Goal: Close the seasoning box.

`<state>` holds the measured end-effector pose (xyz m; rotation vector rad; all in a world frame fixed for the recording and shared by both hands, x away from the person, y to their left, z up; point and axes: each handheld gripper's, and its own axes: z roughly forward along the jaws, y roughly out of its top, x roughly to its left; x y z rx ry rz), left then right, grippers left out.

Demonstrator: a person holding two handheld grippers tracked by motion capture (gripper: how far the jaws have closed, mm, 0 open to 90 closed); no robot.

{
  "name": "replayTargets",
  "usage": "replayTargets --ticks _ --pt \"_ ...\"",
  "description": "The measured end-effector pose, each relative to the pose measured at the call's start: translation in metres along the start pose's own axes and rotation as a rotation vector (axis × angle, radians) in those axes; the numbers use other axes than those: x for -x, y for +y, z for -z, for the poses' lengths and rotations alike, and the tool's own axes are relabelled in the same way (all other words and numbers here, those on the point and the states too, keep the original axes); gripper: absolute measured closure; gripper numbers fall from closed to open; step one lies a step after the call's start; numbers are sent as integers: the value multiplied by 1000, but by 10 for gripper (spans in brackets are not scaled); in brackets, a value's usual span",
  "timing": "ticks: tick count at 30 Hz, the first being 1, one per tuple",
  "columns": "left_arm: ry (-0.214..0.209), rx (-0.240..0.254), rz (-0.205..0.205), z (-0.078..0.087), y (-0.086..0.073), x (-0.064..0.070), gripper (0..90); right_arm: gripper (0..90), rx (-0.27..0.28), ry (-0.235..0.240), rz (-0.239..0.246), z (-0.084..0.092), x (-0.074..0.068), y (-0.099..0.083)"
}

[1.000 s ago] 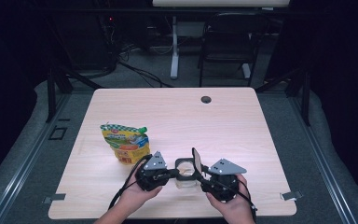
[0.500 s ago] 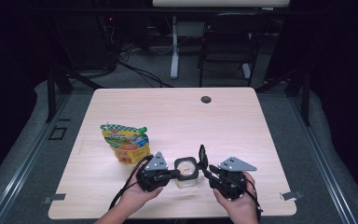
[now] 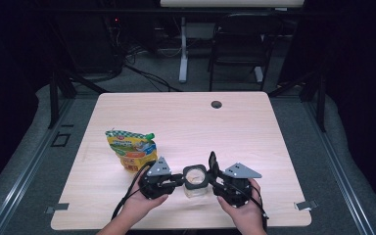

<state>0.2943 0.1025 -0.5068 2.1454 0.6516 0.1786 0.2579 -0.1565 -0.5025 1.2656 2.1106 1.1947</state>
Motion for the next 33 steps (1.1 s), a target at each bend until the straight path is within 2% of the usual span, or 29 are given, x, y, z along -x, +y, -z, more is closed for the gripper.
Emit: replayTargets --ticks 9,15,21,28,30,33 --pt "49 15 36 15 -9 -11 738 743 15 -4 9 -8 4 4" --pt "73 8 42 20 -16 -13 721 798 12 49 13 -13 10 8" --pt "82 3 46 21 -21 -12 710 839 18 73 19 -19 14 11" --pt "83 -13 35 22 -25 -9 712 844 18 107 40 -27 18 17" --pt "79 -16 36 22 -26 -9 711 845 20 128 55 -29 18 18" --pt "85 -14 45 20 -28 -9 700 842 19 136 63 -31 19 19"
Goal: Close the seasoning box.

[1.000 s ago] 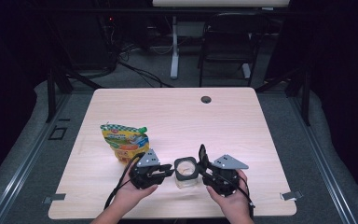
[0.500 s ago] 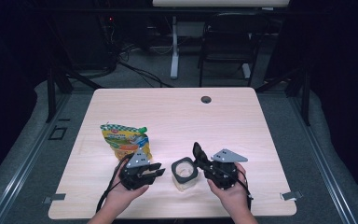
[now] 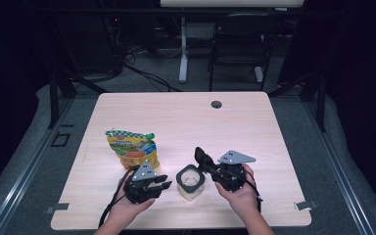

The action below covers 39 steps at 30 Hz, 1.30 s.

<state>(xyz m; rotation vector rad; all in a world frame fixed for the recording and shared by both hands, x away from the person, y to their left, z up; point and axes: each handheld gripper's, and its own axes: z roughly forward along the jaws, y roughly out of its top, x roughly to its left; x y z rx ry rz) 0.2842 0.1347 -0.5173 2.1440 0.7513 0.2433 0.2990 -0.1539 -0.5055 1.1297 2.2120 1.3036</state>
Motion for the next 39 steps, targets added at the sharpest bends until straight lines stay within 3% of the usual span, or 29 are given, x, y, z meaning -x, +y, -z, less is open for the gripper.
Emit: replayTargets --ticks 2,6,10,20,27,39 --pt "-5 -9 0 0 0 -1 700 834 1 1 -5 0 0 0" --pt "-14 -13 4 -3 0 -2 698 733 4 -11 -9 1 -1 -3" --pt "-19 -21 3 -7 0 -3 699 716 -11 -22 -9 7 -3 -7" --pt "-15 -9 9 -6 4 -7 699 838 -21 -45 -39 18 -5 -8" --pt "2 -6 14 0 0 -7 698 835 -4 -67 -51 15 3 -3" --pt "45 -1 41 12 -9 -9 698 838 13 -63 -79 0 17 5"
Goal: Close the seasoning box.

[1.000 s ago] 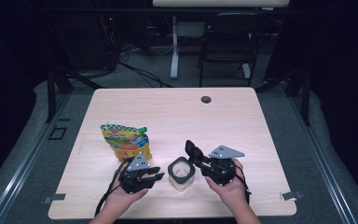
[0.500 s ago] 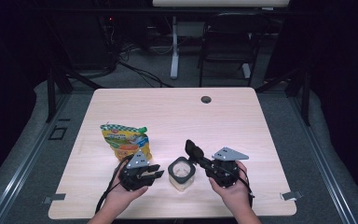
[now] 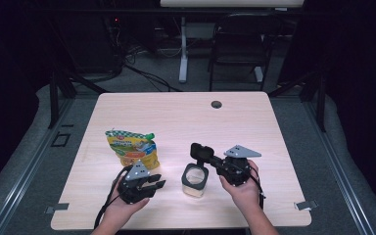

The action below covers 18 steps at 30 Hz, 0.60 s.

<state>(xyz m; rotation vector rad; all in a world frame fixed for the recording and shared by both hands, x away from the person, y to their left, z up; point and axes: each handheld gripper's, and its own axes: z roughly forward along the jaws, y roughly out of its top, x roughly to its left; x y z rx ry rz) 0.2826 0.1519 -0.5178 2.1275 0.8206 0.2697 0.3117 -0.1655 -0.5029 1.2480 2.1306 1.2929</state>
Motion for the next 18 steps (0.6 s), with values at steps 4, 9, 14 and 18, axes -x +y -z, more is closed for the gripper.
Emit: replayTargets --ticks 4,9,14,18 --pt "5 1 6 4 -2 -2 696 832 1 -4 2 -5 2 3" --pt "16 10 15 8 -3 -3 693 823 13 -6 4 -11 4 5" --pt "23 10 22 10 -4 -5 691 819 18 6 6 -14 7 6" --pt "21 13 24 10 -4 -5 690 815 16 10 15 -17 7 6"
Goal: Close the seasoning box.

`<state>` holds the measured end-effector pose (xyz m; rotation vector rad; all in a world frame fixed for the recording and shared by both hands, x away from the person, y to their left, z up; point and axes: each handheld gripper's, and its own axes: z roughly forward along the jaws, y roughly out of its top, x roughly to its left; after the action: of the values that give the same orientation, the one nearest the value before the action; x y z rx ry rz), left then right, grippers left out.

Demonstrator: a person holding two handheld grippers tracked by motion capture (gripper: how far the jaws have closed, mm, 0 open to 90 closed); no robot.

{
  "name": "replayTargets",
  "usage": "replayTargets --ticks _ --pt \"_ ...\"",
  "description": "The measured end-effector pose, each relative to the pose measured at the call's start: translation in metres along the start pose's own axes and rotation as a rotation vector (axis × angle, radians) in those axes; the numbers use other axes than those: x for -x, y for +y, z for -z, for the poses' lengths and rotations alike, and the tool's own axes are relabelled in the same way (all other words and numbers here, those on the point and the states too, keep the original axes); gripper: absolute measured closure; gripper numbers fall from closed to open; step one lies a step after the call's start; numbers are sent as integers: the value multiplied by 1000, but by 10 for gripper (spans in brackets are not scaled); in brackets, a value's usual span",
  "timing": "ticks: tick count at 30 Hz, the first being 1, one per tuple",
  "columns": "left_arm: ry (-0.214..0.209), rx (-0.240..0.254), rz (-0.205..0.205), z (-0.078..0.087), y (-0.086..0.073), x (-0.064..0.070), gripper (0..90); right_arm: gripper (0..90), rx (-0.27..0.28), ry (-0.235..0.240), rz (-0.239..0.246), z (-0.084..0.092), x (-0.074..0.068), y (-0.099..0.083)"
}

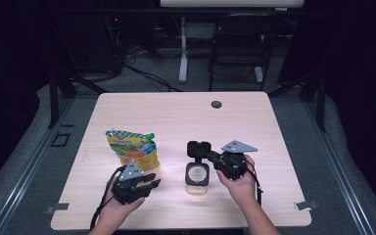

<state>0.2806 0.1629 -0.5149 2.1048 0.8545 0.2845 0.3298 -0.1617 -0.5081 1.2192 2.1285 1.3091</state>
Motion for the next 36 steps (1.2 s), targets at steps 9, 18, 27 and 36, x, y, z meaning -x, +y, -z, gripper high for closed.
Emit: replayTargets --ticks 9,18,27,36 --pt "3 13 5 4 2 -4 674 744 -11 -23 11 4 -3 -2" --pt "7 29 26 12 9 -15 642 654 -41 -28 12 19 -4 -10" --pt "4 41 66 28 14 -35 619 612 -62 -20 -24 26 -2 -12" --pt "48 63 104 53 14 -58 619 576 -61 -43 -18 30 0 -14"
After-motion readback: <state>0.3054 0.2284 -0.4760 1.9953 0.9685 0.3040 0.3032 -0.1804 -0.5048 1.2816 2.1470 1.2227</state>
